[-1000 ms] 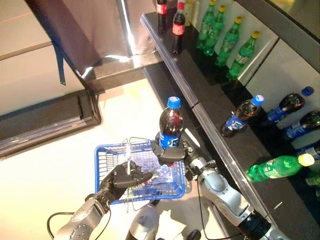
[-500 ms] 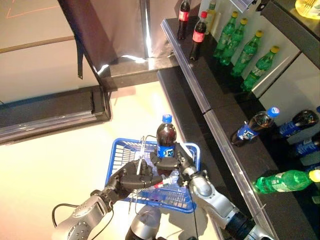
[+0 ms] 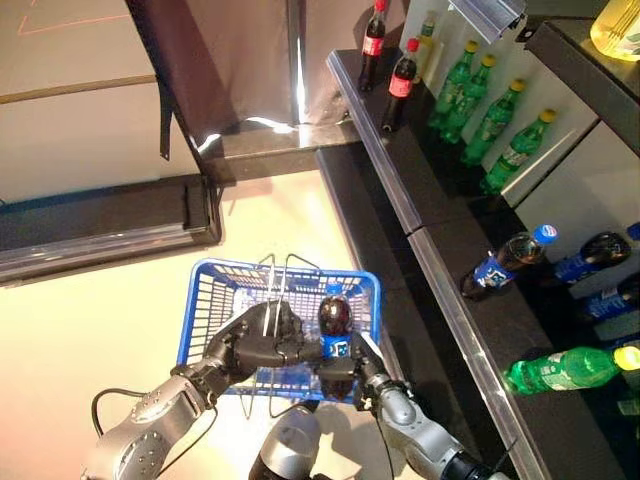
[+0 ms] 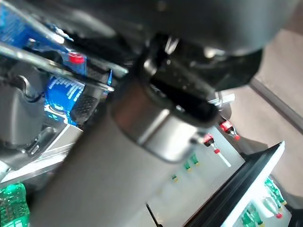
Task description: Pick up the drink and place into the basket.
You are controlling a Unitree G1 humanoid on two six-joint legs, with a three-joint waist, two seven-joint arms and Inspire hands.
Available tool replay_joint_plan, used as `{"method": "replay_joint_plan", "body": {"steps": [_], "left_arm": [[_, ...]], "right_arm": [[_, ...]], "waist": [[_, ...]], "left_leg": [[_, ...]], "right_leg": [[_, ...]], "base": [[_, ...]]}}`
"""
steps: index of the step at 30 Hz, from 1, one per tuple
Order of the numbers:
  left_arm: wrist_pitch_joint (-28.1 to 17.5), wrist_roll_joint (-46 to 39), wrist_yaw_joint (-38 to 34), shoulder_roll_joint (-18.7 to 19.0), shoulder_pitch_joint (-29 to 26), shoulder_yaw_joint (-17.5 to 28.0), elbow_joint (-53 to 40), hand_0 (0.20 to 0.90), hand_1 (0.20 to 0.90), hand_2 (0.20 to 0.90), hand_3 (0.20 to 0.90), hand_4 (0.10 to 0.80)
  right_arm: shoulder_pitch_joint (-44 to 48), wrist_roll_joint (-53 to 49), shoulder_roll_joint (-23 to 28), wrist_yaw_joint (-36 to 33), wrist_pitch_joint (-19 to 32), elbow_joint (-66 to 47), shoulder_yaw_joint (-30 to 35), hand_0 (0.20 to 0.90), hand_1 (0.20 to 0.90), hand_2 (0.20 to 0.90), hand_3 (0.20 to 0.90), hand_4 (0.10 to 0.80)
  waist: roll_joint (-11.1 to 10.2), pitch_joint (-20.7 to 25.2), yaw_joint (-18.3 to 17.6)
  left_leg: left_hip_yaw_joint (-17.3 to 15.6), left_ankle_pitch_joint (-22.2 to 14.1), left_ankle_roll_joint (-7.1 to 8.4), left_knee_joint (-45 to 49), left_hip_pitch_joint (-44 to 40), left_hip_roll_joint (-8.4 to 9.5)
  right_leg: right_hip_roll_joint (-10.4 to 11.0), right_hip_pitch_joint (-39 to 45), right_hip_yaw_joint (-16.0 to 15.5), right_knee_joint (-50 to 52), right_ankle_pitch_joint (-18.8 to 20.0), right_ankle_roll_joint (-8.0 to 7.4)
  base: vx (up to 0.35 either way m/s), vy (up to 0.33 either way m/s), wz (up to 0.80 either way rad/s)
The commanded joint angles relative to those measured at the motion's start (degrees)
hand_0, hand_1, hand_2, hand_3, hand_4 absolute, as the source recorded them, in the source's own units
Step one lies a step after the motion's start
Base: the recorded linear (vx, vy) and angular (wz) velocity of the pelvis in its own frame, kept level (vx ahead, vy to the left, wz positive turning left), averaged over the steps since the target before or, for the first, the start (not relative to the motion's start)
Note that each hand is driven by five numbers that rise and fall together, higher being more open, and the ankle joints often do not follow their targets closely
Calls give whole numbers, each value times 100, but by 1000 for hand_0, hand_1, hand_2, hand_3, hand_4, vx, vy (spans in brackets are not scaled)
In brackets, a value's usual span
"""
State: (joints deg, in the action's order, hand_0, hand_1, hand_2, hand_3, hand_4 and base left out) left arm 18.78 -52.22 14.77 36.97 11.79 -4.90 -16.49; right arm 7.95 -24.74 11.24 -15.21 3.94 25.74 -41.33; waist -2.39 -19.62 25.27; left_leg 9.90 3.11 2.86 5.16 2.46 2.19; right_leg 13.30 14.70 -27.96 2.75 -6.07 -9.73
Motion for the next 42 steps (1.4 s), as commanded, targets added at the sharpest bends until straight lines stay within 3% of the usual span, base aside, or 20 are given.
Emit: {"method": "replay_joint_plan", "body": {"steps": [1, 10, 16, 24, 31, 36, 42], "left_arm": [[-1397, -1006, 971, -472, -1503, 363, -2203, 300, 300, 300, 200, 100], [-1049, -970, 822, -674, -1587, 265, -2248, 300, 300, 300, 200, 100], [-911, -802, 742, -694, -1690, 146, -2265, 300, 300, 300, 200, 100], [-631, -849, 709, -481, -1865, 197, -2229, 300, 300, 300, 200, 100], [-376, -1037, 694, -293, -1965, 207, -2134, 300, 300, 300, 200, 100], [-320, -1280, 877, -159, -1827, 411, -2113, 300, 300, 300, 200, 100], [-351, -1421, 1018, -94, -1642, 552, -2113, 300, 300, 300, 200, 100]], "right_arm": [[473, 300, -352, 70, 133, -140, -406, 300, 300, 300, 200, 100], [718, 178, -797, -95, -952, 906, -482, 300, 300, 300, 200, 100], [885, -434, -1112, -159, -1073, 1268, -360, 300, 300, 300, 200, 100], [1041, -2087, -1317, 592, -1568, 1716, -121, 300, 300, 300, 200, 100], [1152, -4924, -1658, 1478, -2234, 2367, 447, 300, 300, 300, 200, 100], [1232, -6211, -1821, 1511, -2602, 2603, 961, 300, 300, 300, 200, 100], [1124, -6884, -1911, 1324, -2632, 2348, 1070, 300, 300, 300, 200, 100]], "waist": [[38, 1019, -92], [-80, 981, 90], [-163, 976, 205], [-357, 990, 335], [-449, 1032, 496], [-403, 1128, 559], [-347, 1217, 575]], "left_leg": [[-108, -481, 146, 834, 4, -174], [15, -482, 156, 953, 94, -125], [96, -478, 157, 1009, 114, -116], [145, -516, 146, 1096, 104, -150], [135, -571, 131, 1165, 66, -190], [117, -568, 112, 1161, 48, -213], [116, -512, 116, 1081, 23, -224]], "right_leg": [[16, -289, 55, 376, 318, 283], [8, -208, 7, 370, 326, 299], [-16, -135, 3, 373, 337, 288], [-108, -21, 24, 350, 328, 308], [-198, 139, 18, 295, 311, 343], [-224, 183, 21, 290, 294, 367], [-233, 207, 2, 290, 273, 371]], "base": [[37, -13, 2], [49, -18, 0], [79, -17, 13], [84, -41, 1], [63, -39, 0], [33, 26, 0], [12, 28, 0]]}}
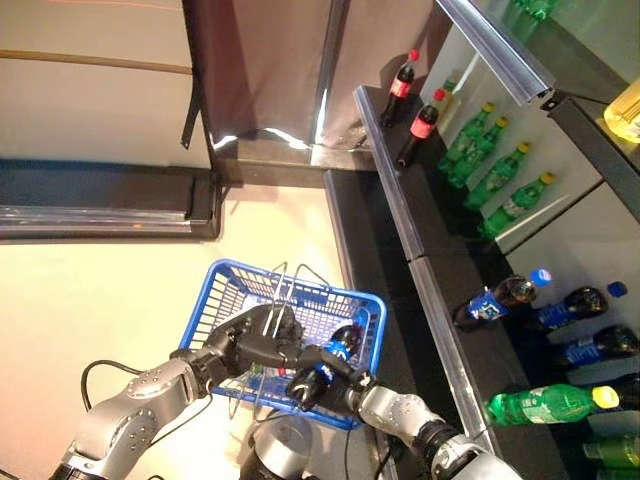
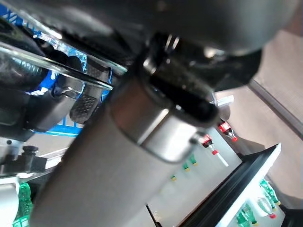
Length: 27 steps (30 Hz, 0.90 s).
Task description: Pick up the drink and place into the basket.
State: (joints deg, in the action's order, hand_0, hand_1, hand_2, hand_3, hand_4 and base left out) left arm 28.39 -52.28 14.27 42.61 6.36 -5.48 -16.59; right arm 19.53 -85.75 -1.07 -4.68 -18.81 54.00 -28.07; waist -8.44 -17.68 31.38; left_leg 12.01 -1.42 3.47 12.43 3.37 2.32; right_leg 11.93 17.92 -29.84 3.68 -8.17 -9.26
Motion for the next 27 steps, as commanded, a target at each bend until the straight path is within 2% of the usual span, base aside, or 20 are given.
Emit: {"method": "replay_joint_plan", "body": {"steps": [1, 7, 12, 13, 14, 15, 16, 17, 27], "left_arm": [[-1313, -1419, 1070, -657, -1094, 611, -2105, 300, 300, 300, 200, 100], [-1321, -1590, 1067, -644, -924, 720, -2177, 300, 300, 300, 200, 100], [-1276, -1659, 1080, -674, -801, 703, -2245, 300, 300, 300, 200, 100], [-1281, -1668, 1093, -669, -779, 701, -2239, 300, 300, 300, 200, 100], [-1300, -1649, 1077, -667, -777, 687, -2254, 300, 300, 300, 200, 100], [-1309, -1645, 1059, -670, -781, 677, -2266, 300, 300, 300, 200, 100], [-1317, -1638, 1051, -675, -782, 669, -2267, 300, 300, 300, 200, 100], [-1333, -1641, 1026, -671, -784, 665, -2272, 300, 300, 300, 200, 100], [-1369, -1628, 831, -718, -807, 616, -2286, 300, 300, 300, 200, 100]], "right_arm": [[-37, -807, -681, 262, -354, -480, -253, 300, 300, 300, 200, 100], [-149, -1296, -690, 10, -572, -500, -98, 300, 300, 300, 200, 100], [-197, -1457, -709, -223, -514, -510, -57, 300, 300, 300, 200, 100], [-192, -1425, -715, -235, -465, -469, -45, 316, 316, 316, 219, 119], [-183, -1352, -720, -217, -474, -427, -23, 592, 592, 592, 540, 440], [-176, -1339, -715, -245, -434, -405, -15, 733, 733, 733, 705, 605], [-173, -1337, -712, -268, -415, -396, -7, 782, 782, 782, 763, 663], [-162, -1315, -706, -290, -400, -379, -4, 900, 900, 900, 900, 800], [-97, -942, -683, -54, -432, -157, -15, 900, 900, 900, 900, 800]], "waist": [[259, 1024, -37], [344, 1105, -53], [376, 1113, -38], [383, 1112, -32], [382, 1112, -33], [384, 1109, -35], [385, 1109, -36], [386, 1108, -38], [363, 1097, -29]], "left_leg": [[-94, -59, 55, 355, -67, -238], [-113, -49, 66, 381, -92, -204], [-129, -47, 64, 435, -62, -191], [-131, -43, 63, 440, -63, -193], [-130, -45, 61, 447, -62, -191], [-133, -44, 60, 453, -59, -189], [-135, -43, 60, 453, -59, -189], [-137, -38, 61, 449, -60, -189], [-155, -24, 76, 455, -38, -216]], "right_leg": [[-96, -115, 190, 199, 482, 323], [-42, -83, 158, 227, 462, 319], [-9, -73, 133, 256, 457, 318], [-7, -69, 129, 257, 461, 316], [-8, -66, 131, 257, 461, 317], [-4, -73, 130, 267, 459, 317], [-2, -73, 129, 268, 459, 317], [1, -75, 129, 266, 464, 316], [-2, -92, 123, 281, 453, 325]], "base": [[25, 54, 0], [33, 86, 1], [31, 51, 4], [38, 37, 1], [27, 31, 0], [0, 0, 0], [0, 0, 0], [0, 0, 0], [0, 0, 0]]}}
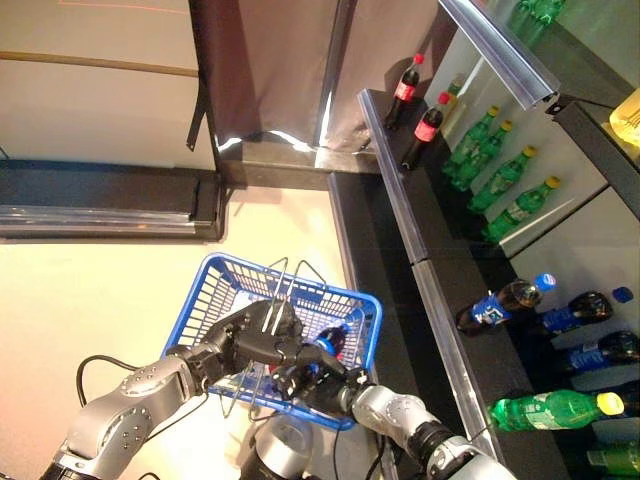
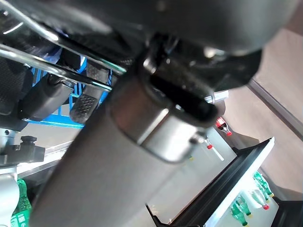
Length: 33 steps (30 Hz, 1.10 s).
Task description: Pick up the drink and place into the basket.
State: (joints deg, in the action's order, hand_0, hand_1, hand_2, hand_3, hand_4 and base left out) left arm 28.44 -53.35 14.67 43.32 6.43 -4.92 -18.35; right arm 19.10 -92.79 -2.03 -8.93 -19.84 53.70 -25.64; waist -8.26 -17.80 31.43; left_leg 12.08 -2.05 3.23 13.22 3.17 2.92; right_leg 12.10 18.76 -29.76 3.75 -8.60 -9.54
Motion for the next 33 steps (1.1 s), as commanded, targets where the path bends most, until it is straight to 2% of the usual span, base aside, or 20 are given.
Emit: {"method": "replay_joint_plan", "body": {"steps": [1, 19, 27, 33], "left_arm": [[-1373, -1537, 767, -785, -807, 570, -2113, 300, 300, 300, 200, 100], [-1484, -1433, 576, -875, -642, 660, -2145, 300, 300, 300, 200, 100], [-1766, -1548, 459, -765, -408, 1061, -2025, 300, 300, 300, 200, 100], [-2052, -1712, 402, -727, -73, 1533, -1969, 300, 300, 300, 200, 100]], "right_arm": [[-63, -181, -569, 395, -340, -129, -262, 900, 900, 900, 900, 800], [-247, 316, -390, 620, 7, -308, -402, 900, 900, 900, 900, 800], [-716, 586, -95, 636, 417, -1244, -661, 900, 900, 900, 900, 800], [-1315, 893, 298, 796, 604, -2074, -553, 900, 900, 900, 900, 800]], "waist": [[343, 1114, -39], [295, 1104, -105], [246, 1065, -189], [236, 1011, -306]], "left_leg": [[-169, 42, 104, 373, -21, -278], [-265, 49, 137, 428, -16, -348], [-331, 80, 147, 392, 14, -374], [-400, 69, 165, 420, 53, -403]], "right_leg": [[-18, -175, 114, 273, 496, 354], [-15, -182, 148, 302, 484, 358], [-12, -252, 160, 311, 492, 339], [1, -295, 165, 336, 475, 321]], "base": [[0, 0, 0], [0, 0, 0], [0, 0, 0], [0, 0, 0]]}}
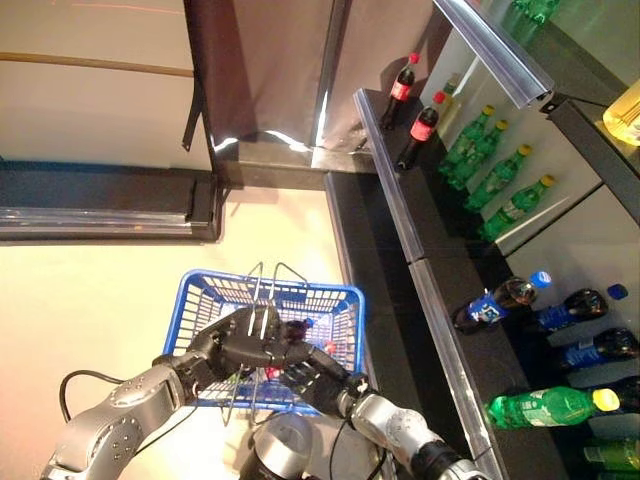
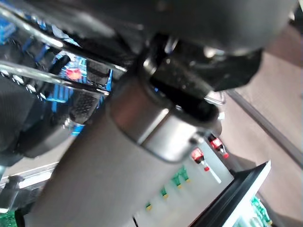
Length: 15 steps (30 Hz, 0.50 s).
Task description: Pick up the drink and place into the basket.
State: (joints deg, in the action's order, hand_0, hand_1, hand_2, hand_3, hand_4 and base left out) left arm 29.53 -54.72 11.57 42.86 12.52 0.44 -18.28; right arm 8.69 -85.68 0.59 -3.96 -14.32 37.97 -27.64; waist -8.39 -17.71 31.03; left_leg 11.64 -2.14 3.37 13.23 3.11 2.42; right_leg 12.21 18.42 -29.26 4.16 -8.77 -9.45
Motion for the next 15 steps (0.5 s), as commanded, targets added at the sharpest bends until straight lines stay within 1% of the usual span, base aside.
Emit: {"method": "replay_joint_plan", "body": {"steps": [1, 3, 4, 5, 8, 10, 13, 15], "left_arm": [[-2178, -1587, 713, -678, -657, 1026, -1969, 300, 300, 300, 200, 100], [-2326, -1659, 617, -696, -522, 1200, -1894, 300, 300, 300, 200, 100], [-2478, -1577, 534, -708, -447, 1317, -1821, 300, 300, 300, 200, 100], [-2478, -1576, 534, -709, -445, 1317, -1821, 300, 300, 300, 200, 100], [-2748, -1389, 465, -673, -342, 1539, -1678, 300, 300, 300, 200, 100], [-2867, -1326, 480, -618, -287, 1675, -1587, 300, 300, 300, 200, 100], [-3252, -985, 356, -486, -145, 1952, -1423, 300, 300, 300, 200, 100], [-3372, -925, 287, -447, -78, 2038, -1336, 300, 300, 300, 200, 100]], "right_arm": [[-317, 190, 62, 291, 63, -582, -359, 900, 900, 900, 900, 800], [-540, 292, 200, 340, 162, -967, -350, 900, 900, 900, 900, 800], [-689, 385, 314, 457, 235, -1191, -356, 900, 900, 900, 900, 800], [-691, 385, 315, 457, 235, -1193, -358, 900, 900, 900, 900, 800], [-886, 493, 544, 499, 314, -1718, -389, 900, 900, 900, 900, 800], [-956, 553, 633, 596, 347, -1884, -354, 900, 900, 900, 900, 800], [-1065, 619, 860, 768, 340, -2428, -316, 900, 900, 900, 900, 800], [-1085, 654, 979, 898, 331, -2681, -335, 900, 900, 900, 900, 800]], "waist": [[248, 999, -273], [232, 973, -317], [218, 948, -361], [218, 950, -362], [202, 906, -438], [195, 873, -468], [163, 840, -534], [153, 834, -560]], "left_leg": [[-361, 76, 152, 423, 63, -354], [-390, 72, 158, 429, 70, -367], [-421, 65, 162, 440, 75, -382], [-421, 64, 162, 440, 76, -382], [-478, 71, 160, 441, 116, -395], [-506, 73, 162, 433, 124, -409], [-558, 83, 172, 400, 120, -432], [-583, 87, 173, 376, 114, -432]], "right_leg": [[-8, -263, 115, 297, 491, 310], [-1, -276, 116, 300, 494, 300], [0, -294, 133, 302, 492, 297], [-1, -295, 133, 303, 492, 297], [-6, -348, 178, 300, 497, 285], [-6, -374, 190, 297, 506, 271], [-26, -392, 235, 239, 537, 250], [-30, -396, 259, 209, 547, 242]], "base": [[-15, -5, -3], [-11, -11, -2], [0, 0, 0], [0, 0, 0], [-37, -17, -11], [-42, -26, -15], [-27, -23, -2], [-31, -16, -3]]}}
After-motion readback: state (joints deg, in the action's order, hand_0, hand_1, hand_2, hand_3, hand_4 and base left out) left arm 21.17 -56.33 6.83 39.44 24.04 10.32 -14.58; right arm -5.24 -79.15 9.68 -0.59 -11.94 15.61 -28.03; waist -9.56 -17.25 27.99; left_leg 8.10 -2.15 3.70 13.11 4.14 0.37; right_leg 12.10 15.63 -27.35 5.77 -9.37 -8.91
